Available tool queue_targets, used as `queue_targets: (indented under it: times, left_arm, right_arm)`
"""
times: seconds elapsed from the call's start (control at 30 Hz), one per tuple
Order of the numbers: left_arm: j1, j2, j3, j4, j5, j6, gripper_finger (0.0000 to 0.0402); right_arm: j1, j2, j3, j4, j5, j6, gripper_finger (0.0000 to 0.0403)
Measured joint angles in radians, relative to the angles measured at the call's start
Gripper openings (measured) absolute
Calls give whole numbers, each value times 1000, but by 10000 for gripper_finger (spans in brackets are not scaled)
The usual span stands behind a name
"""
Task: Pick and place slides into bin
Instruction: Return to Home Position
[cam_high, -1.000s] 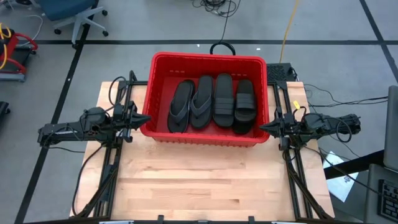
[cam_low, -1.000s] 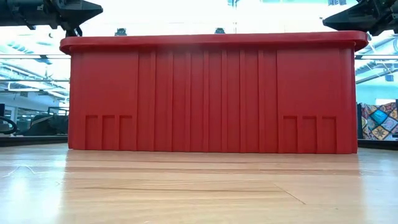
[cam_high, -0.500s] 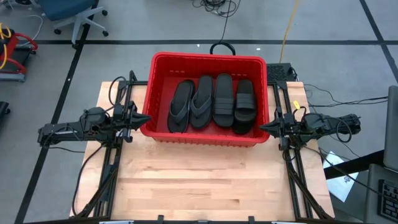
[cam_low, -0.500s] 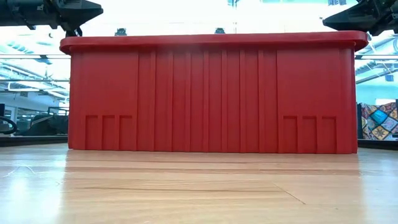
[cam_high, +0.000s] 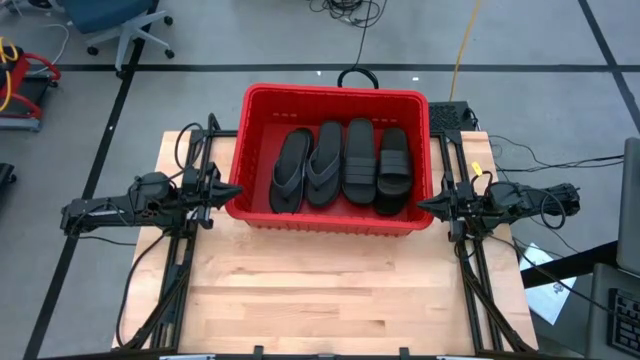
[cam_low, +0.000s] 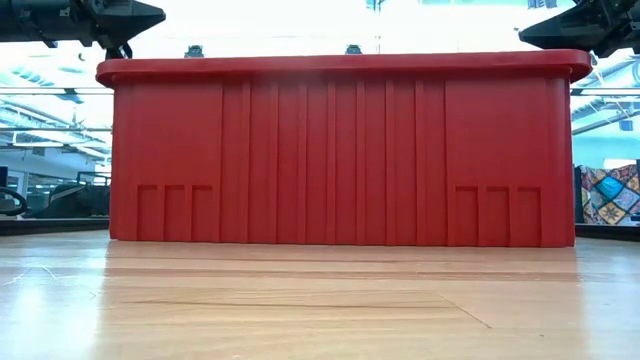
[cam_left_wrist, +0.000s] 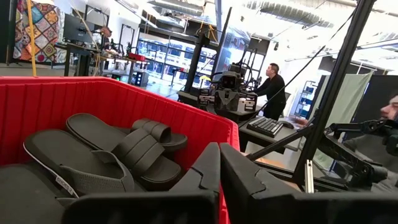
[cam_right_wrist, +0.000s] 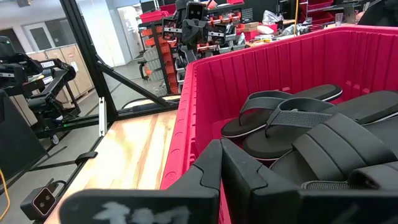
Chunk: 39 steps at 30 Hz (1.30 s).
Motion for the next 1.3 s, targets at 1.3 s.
queue_targets:
  times: [1.3]
  left_arm:
    - [0, 0, 0, 0, 0, 0, 27]
  right_arm:
    - [0, 0, 0, 0, 0, 0, 0]
